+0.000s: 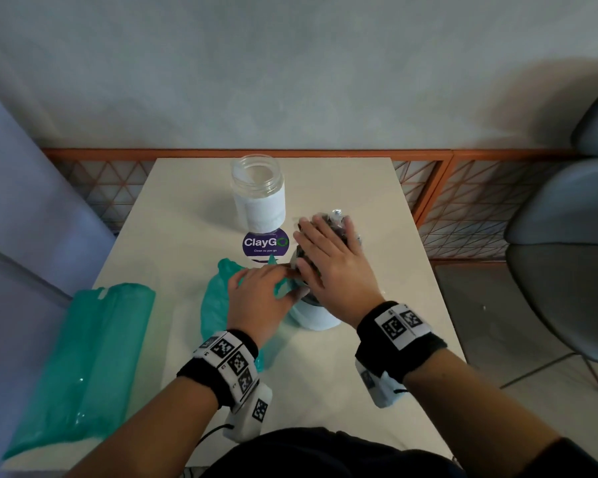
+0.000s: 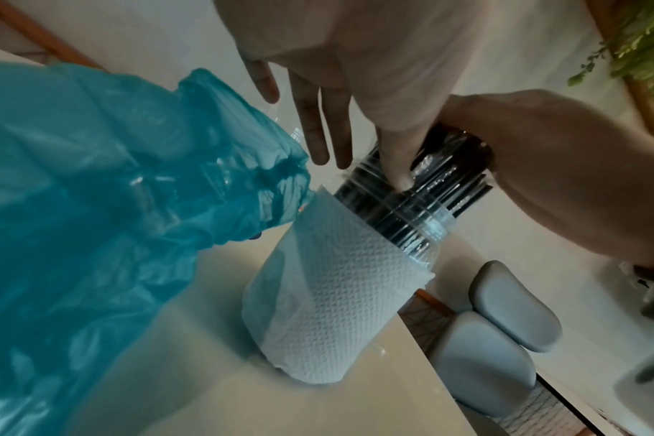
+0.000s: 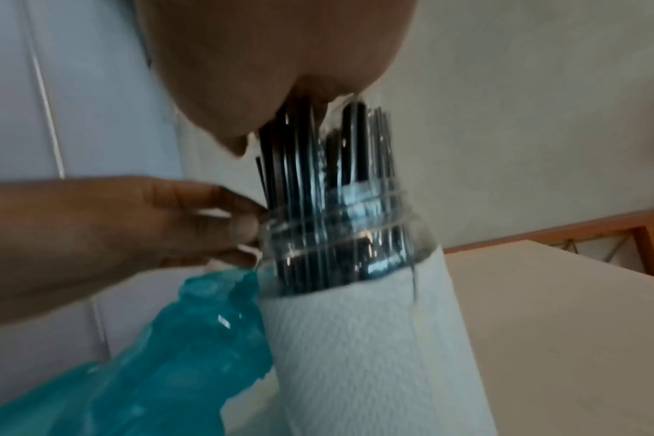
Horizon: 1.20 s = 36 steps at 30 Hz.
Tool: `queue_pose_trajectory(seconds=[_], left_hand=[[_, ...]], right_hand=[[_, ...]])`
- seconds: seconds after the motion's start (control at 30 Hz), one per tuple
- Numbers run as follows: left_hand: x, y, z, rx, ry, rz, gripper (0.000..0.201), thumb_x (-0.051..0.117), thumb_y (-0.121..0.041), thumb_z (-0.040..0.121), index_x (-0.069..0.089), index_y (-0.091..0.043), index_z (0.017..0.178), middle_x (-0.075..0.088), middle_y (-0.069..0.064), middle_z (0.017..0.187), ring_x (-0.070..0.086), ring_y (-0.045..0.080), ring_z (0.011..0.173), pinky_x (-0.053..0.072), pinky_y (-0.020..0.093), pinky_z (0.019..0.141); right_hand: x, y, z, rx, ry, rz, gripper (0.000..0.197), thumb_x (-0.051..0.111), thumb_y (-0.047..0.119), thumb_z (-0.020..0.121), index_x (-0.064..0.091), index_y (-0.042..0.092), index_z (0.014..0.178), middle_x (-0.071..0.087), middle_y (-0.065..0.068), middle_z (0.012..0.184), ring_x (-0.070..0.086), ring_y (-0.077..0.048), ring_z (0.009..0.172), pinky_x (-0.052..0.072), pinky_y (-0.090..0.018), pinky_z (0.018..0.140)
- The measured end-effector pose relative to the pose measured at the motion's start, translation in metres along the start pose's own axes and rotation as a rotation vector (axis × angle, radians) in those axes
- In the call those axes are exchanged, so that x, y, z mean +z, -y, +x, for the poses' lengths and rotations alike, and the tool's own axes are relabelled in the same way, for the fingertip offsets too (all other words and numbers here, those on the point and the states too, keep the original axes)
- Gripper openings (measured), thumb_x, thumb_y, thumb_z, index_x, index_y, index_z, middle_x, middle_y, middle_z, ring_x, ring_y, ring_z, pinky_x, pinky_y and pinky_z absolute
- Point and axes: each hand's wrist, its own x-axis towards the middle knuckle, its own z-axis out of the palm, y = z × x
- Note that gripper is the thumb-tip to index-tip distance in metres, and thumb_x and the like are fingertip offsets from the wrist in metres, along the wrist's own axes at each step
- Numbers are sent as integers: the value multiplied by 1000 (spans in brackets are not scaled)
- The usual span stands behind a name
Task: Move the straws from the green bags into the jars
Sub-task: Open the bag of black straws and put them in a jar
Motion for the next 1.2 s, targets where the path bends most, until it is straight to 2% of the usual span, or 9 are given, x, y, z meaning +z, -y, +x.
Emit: queue_pose_trajectory(seconds=[0.07, 0.13, 0.23, 0.37, 0.53, 0.67, 0.87, 1.0, 1.2], left_hand=[[0, 0, 0, -15, -2, -6, 36, 54, -69, 75, 64, -38, 93, 68, -19, 97, 60, 9, 97, 34, 41, 102], [0, -1, 1, -22, -3, -43, 28, 60, -64, 76, 63, -41, 91, 67, -22, 98, 59, 6, 98, 31, 41, 104], [2, -4, 2, -14, -7, -66, 23, 62, -61, 77, 64, -42, 90, 67, -24, 98, 58, 4, 99, 30, 40, 104], [8, -13, 13, 1, -16, -42, 28, 60, -64, 75, 65, -41, 91, 67, -25, 94, 58, 1, 97, 32, 38, 100], [20, -31, 28, 23, 4, -34, 26, 59, -64, 76, 64, -43, 91, 67, -24, 97, 57, 1, 99, 29, 33, 97], [21, -37, 28, 45, 29, -99, 18, 60, -53, 83, 63, -43, 98, 67, -21, 105, 58, 5, 105, 30, 35, 99], [5, 14, -8, -142, 52, 135, 58, 71, -49, 74, 49, -42, 128, 44, -3, 139, 39, 24, 130, 37, 44, 100], [8, 62, -38, -432, 400, 185, 94, 84, -43, 62, 30, -43, 139, 4, 8, 155, 30, 34, 135, 45, 50, 100], [9, 76, -53, -299, 521, 182, 43, 64, -25, 87, 53, -9, 125, 58, 14, 125, 57, 31, 114, 44, 35, 95]], right_hand=[[-9, -7, 0, 60, 84, -60, 50, 53, 57, 86, 54, 36, 132, 40, 4, 154, 24, -35, 146, 10, -67, 115], [-11, -16, -2, 141, 154, 28, 51, 67, 51, 78, 55, 43, 127, 33, 5, 156, 31, -42, 139, 32, -68, 105], [-11, -27, -5, 158, 103, 168, 43, 75, 23, 78, 64, 30, 119, 43, 3, 150, 49, -37, 112, 55, -50, 81], [-25, -37, 5, 152, -121, 136, 41, 67, 15, 85, 63, 23, 125, 55, 1, 140, 52, -34, 106, 55, -41, 81], [-24, -45, -8, 266, -39, 1, 50, 40, 25, 100, 34, 23, 150, 37, 3, 155, 34, -30, 140, 29, -46, 116], [-24, -46, -16, 324, 152, 42, 56, 38, 37, 95, 29, 31, 150, 22, 6, 161, 16, -26, 148, 5, -49, 122], [-41, -2, -23, 265, -228, 125, 30, 55, 29, 88, 63, 23, 115, 60, 2, 116, 50, -22, 107, 32, -36, 89], [-14, 21, -43, 89, -94, 399, 15, 57, 15, 88, 69, 14, 97, 65, 1, 85, 56, -14, 78, 47, -32, 73], [20, 35, -73, 203, 281, 467, 48, 68, 25, 83, 57, 23, 129, 61, 0, 115, 53, -20, 100, 49, -41, 92]])
